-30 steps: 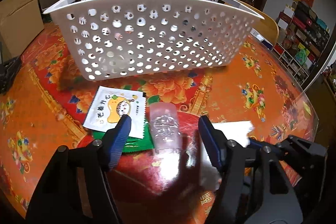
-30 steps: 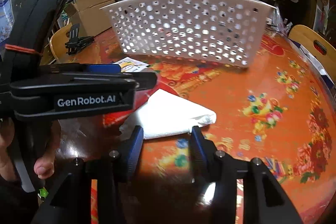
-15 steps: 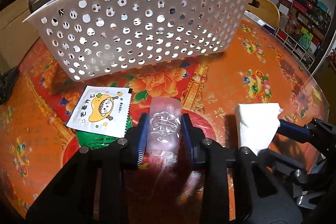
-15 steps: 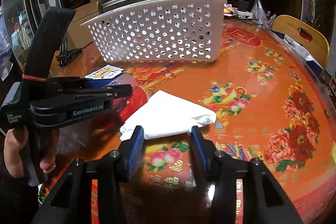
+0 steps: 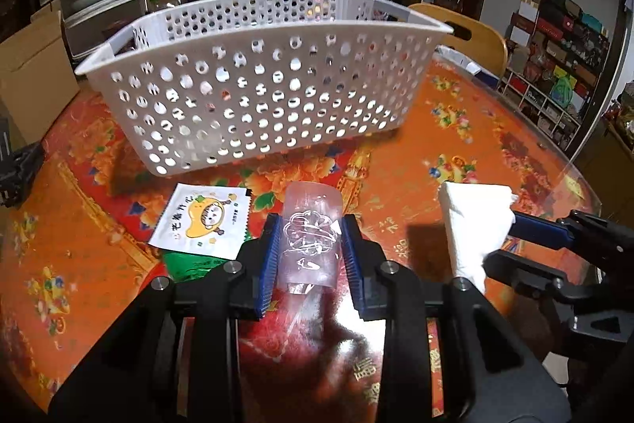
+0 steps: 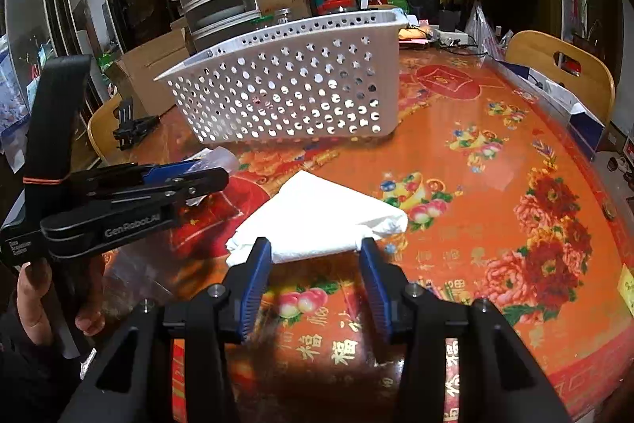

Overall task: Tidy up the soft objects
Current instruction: 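Carry the clear bag and white cloth toward the basket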

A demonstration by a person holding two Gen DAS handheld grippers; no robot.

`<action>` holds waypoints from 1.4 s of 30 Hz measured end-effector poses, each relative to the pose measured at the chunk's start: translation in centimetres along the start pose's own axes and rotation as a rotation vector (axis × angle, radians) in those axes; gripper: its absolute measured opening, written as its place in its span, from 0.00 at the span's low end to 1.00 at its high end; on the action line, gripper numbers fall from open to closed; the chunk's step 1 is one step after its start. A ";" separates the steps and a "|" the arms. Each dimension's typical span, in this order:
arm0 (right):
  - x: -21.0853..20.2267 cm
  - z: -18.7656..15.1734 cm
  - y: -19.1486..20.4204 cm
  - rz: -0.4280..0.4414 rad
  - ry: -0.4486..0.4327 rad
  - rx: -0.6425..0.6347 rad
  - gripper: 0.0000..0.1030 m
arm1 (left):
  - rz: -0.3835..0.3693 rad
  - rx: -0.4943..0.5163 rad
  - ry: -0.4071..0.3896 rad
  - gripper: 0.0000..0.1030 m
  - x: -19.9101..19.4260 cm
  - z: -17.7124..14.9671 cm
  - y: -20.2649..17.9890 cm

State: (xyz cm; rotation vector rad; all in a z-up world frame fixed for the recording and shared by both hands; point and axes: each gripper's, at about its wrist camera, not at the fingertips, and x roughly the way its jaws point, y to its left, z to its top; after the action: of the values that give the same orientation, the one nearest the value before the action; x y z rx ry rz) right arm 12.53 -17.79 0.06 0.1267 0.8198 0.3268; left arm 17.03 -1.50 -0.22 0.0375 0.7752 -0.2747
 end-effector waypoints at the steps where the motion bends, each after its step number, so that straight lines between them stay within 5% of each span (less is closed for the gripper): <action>1: -0.1 0.2 0.1 -0.001 -0.004 -0.002 0.44 | -0.002 -0.002 -0.006 0.27 -0.4 0.0 0.1; 22: -4.8 4.5 2.6 -0.020 -0.137 -0.083 0.44 | -0.015 -0.058 -0.161 0.27 -8.3 3.5 3.0; 33: -7.1 11.0 3.6 -0.051 -0.244 -0.143 0.44 | -0.011 -0.059 -0.220 0.27 -10.8 10.5 4.6; 42: -4.7 16.6 2.7 -0.027 -0.193 -0.144 0.44 | 0.007 -0.064 -0.189 0.27 -9.0 16.0 5.2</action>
State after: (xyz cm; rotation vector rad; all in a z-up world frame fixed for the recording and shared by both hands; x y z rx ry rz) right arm 21.13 -16.60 15.27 0.0114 0.6047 0.3414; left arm 23.24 3.43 17.13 -0.0454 0.5957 -0.2428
